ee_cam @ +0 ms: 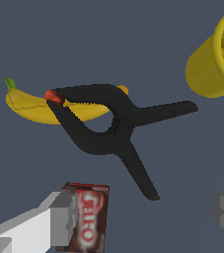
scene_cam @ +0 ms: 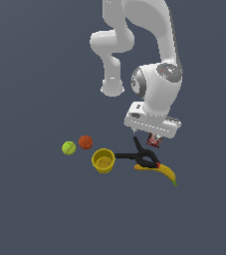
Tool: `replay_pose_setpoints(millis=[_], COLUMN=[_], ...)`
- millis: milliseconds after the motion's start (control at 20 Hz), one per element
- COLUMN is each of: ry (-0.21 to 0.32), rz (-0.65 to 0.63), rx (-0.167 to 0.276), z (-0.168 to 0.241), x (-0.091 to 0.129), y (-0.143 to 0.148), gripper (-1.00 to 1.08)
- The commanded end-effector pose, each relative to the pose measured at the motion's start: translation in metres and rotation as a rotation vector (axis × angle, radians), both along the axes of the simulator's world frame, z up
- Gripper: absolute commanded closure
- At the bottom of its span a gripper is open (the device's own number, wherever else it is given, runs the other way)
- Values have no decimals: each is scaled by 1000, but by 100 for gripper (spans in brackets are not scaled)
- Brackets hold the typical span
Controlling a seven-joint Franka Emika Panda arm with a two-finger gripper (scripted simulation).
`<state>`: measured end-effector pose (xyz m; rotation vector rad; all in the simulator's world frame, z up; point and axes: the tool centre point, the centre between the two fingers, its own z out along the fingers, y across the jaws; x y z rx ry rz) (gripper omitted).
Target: Pick up a designated object from a clutter of objects.
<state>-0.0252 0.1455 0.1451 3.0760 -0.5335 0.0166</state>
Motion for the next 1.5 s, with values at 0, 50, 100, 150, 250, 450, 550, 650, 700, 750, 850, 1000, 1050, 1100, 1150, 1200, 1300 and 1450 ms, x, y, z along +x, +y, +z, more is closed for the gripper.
replay_pose_setpoints(millis=[0, 50, 100, 150, 250, 450, 550, 650, 700, 750, 850, 1000, 1050, 1100, 1150, 1200, 1300, 1450], ry=[-1, -1, 0, 0, 1, 2, 3, 4, 5, 5, 6, 6, 7, 7, 7, 7, 7, 6], rz=[-21, -29, -36, -43, -56, -77, -85, -91, -94, -96, -99, -101, -99, -99, -99, -99, -99, -100], rx=[2, 3, 4, 6, 8, 14, 16, 18, 19, 20, 21, 21, 21, 21, 21, 21, 21, 21], z=[-17, -23, -29, -35, -45, -61, -67, -72, -74, -75, -78, -79, -79, -79, -80, -81, -86, -97], x=[-10, -14, -18, -22, -30, -45, -50, -55, -57, -59, -61, -63, -62, -62, -62, -62, -63, -63], y=[18, 25, 32, 38, 49, 67, 73, 78, 81, 82, 85, 86, 86, 86, 86, 86, 86, 86], gripper=[-92, -92, -92, -92, -92, -92, -92, -92, -92, -92, -92, -92, -92, -92, -92, -92, -92, -92])
